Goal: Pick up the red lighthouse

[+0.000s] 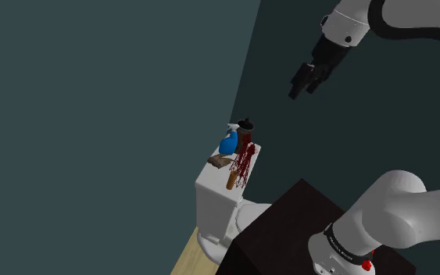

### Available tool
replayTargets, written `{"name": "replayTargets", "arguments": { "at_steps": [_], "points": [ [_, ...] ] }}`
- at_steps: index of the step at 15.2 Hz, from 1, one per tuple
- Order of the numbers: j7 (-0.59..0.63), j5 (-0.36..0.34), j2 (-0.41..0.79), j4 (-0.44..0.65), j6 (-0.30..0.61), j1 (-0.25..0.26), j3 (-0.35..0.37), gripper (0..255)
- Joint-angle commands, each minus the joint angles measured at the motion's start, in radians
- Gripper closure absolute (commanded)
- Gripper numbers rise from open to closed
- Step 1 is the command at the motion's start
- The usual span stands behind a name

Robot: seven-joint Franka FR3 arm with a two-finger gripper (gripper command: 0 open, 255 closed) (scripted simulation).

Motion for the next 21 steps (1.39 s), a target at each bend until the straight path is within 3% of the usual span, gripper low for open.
{"name": "replayTargets", "arguments": {
  "at_steps": [1, 7, 13, 17, 21],
  "points": [
    [0.000, 0.000, 0.000, 0.000, 0.000, 0.000, 0.000, 0],
    [0.086, -0.051, 0.006, -0.206, 0.256, -0.033, 0.053, 0],
    [0.200, -0.127, 0.090, -0.354, 0.527, -0.089, 0.113, 0],
    [0.305, -0.210, 0.194, -0.414, 0.714, -0.156, 0.168, 0],
    [0.458, -0.350, 0.332, -0.436, 0.892, -0.270, 0.249, 0]
  ]
}}
